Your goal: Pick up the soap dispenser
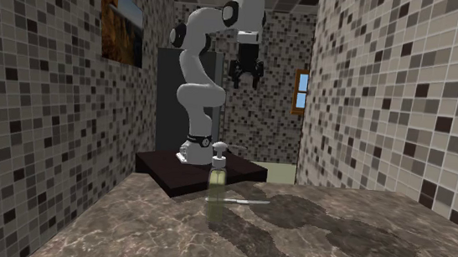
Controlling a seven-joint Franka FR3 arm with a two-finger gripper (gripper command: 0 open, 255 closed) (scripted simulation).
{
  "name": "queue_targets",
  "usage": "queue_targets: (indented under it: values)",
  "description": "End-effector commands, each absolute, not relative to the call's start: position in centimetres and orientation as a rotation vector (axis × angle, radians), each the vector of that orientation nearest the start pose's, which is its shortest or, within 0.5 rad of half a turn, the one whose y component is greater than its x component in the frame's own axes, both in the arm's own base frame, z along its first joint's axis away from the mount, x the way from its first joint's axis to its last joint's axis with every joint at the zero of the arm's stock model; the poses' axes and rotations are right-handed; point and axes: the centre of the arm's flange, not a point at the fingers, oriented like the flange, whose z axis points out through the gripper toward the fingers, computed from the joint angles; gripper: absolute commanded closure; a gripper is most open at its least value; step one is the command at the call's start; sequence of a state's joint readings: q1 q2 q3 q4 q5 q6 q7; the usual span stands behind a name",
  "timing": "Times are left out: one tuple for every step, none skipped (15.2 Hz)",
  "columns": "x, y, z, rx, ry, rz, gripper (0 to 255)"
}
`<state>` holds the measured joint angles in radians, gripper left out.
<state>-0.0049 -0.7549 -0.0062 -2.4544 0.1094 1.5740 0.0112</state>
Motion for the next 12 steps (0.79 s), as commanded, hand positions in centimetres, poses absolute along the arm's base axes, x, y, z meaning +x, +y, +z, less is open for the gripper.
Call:
queue_targets:
  values:
    - [30.9,0.8,53.6,-3.022,0.042,0.19,0]
    - [31.1,0.4,52.4,-3.032,0.06,0.173,0]
    - [31.3,0.1,51.3,-3.043,0.079,0.156,0]
    - [31.4,-0.3,50.2,-3.053,0.097,0.139,0]
    - [31.6,-0.7,49.1,-3.063,0.116,0.122,0]
    - [31.8,-1.1,48.0,-3.072,0.135,0.105,0]
    - [32.0,-1.5,46.8,-3.082,0.154,0.088,0]
    - [32.2,-2.0,45.7,-3.091,0.173,0.07,0]
    - [32.5,-2.4,44.7,-3.1,0.192,0.053,0]
    - [32.7,-2.9,43.6,-3.109,0.212,0.035,0]
    - [32.9,-3.4,42.5,-3.118,0.231,0.017,0]
    - [33.1,-3.9,41.4,-3.126,0.25,-0.001,0]
